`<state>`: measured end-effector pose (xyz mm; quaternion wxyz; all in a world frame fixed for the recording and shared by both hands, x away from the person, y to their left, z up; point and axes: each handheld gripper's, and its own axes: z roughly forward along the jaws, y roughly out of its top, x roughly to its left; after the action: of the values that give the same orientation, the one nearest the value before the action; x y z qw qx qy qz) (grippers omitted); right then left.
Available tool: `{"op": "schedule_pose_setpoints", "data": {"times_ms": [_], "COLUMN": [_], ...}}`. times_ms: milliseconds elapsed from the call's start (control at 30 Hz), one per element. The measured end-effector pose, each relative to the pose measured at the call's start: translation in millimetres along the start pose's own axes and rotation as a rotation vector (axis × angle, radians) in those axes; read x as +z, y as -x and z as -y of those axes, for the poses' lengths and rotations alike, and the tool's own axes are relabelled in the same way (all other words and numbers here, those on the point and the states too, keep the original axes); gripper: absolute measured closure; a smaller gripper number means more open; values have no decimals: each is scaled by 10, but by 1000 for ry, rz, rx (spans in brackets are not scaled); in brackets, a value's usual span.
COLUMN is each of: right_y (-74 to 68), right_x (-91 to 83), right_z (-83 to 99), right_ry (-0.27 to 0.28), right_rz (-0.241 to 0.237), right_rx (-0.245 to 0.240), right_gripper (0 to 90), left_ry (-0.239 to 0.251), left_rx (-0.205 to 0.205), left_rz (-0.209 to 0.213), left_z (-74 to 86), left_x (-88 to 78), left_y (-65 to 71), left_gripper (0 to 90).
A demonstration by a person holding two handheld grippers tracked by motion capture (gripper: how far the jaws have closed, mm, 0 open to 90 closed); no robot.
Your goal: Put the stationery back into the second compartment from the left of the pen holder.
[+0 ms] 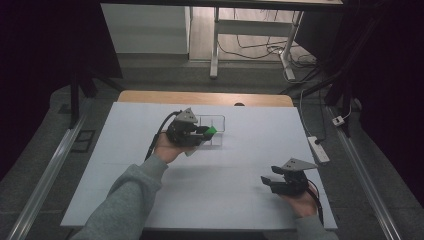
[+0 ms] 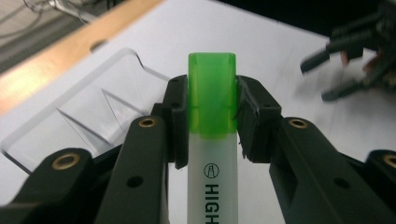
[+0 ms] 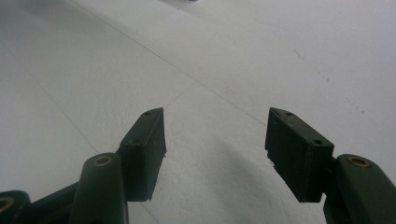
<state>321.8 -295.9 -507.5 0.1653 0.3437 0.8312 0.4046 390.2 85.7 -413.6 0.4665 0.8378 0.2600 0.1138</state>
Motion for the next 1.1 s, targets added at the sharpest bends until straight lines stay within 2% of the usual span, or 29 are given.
{"op": "schedule_pose_setpoints", "data": {"times_ms": [200,367,600,833,933,1100], "right_y": [1,10,14,22,19,19], "right_x": [-1,3,0,-2,0,1], "right_z": [1,5,9,13,13,13], "right_ry": [-1,-4,-7,-7,-8,-8], "right_rz": [0,0,1,0,-1,-2], "right_rx": [-1,-4,-1,2,0,0], "right_gripper": [373,373,374,374,375,376], "left_ry": [70,89,105,129,112,110], "left_rx": [-13,11,8,-27,-23,-31], "left_rz": [-9,-38,-34,-32,-40,-29], "left_z": [-236,-391,-534,-501,-480,-439], "left_x": [-1,107,282,428,488,573], "left_y": [-158,-287,-455,-606,-645,-692], "left_gripper": [665,664,664,663,663,662]}}
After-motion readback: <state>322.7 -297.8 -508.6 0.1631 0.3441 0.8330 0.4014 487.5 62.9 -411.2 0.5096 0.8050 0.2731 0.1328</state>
